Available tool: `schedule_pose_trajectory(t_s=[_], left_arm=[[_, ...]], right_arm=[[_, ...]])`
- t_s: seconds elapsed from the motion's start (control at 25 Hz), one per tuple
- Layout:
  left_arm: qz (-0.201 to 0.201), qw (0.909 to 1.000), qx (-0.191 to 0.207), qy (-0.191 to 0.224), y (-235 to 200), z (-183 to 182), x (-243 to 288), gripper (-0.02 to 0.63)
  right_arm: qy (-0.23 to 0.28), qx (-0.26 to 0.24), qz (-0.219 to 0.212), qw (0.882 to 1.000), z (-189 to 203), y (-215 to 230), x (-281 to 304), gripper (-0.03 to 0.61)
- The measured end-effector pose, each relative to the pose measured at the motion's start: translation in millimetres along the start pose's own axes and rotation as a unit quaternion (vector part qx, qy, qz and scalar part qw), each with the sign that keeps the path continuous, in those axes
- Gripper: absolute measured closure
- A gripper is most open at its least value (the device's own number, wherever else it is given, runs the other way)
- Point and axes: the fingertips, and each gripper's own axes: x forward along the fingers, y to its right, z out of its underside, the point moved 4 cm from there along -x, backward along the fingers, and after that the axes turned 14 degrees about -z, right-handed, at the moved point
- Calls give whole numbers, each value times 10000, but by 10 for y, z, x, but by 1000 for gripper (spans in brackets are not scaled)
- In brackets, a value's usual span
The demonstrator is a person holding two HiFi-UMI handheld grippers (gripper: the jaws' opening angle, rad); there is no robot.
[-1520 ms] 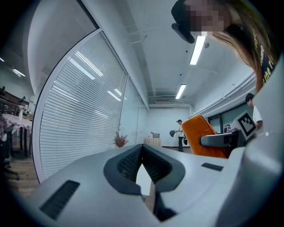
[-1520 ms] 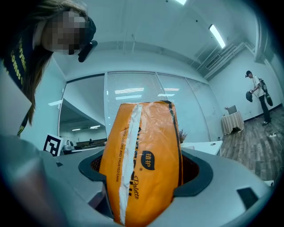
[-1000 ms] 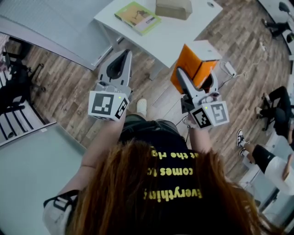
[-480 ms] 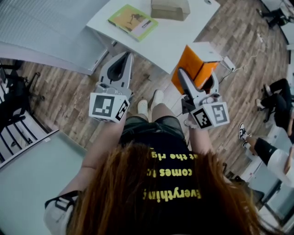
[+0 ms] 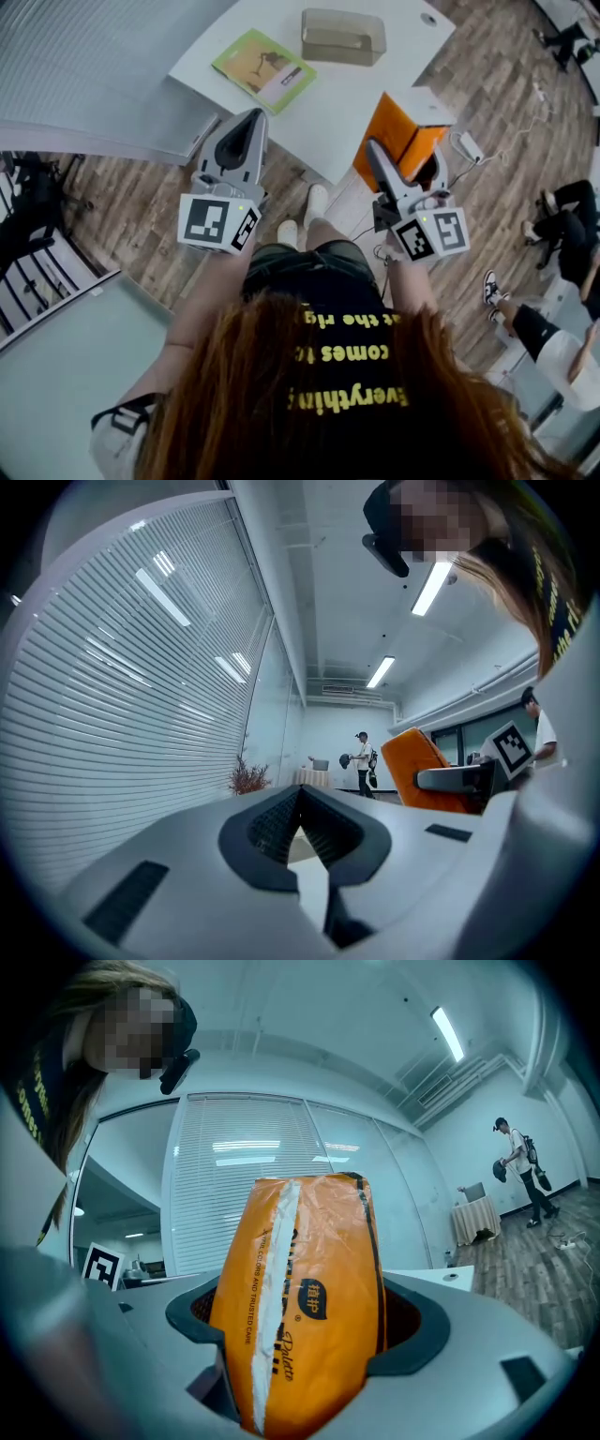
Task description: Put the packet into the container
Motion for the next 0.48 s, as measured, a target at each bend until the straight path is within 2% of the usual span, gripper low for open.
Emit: schedule_pose_trajectory(t_s=[0.28,0.48], left_arm=[[-226,9994,64,248,138,-195,634,612],[-351,9992,87,160,178,-173,853,612]], right_arm=[[30,-130,-318,9994,-313,669,348,167],[48,-85,-417,9991,-388,954,509,167]])
